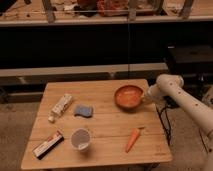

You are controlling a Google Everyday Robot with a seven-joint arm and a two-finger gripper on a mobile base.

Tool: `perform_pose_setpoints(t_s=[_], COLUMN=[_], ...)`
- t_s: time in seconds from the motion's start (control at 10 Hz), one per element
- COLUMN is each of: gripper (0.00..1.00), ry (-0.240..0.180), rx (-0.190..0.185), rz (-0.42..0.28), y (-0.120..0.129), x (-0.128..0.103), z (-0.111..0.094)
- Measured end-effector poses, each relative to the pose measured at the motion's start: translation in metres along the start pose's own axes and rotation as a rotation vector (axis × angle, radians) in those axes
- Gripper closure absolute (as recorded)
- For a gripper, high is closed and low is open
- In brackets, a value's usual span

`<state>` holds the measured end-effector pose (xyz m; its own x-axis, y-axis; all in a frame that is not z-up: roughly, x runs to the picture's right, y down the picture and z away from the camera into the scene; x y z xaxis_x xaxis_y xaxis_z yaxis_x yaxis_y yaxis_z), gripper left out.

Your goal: Drag the ceramic bowl in a circle

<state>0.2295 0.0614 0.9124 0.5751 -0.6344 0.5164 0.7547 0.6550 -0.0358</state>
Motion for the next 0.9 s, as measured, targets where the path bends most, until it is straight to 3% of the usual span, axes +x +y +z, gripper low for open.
perform_pose_setpoints(t_s=[0.4,0.6,0.9], gripper=[1.0,1.0,1.0], ry=[-0.094,-0.143,-0.203], rx=[0.023,0.028,0.021], rz=[-0.094,-0.134,-0.183], y=[-0.044,-0.041,-0.006], x=[-0.018,-0.041,-0.094], z=[0.023,0.024,0.012])
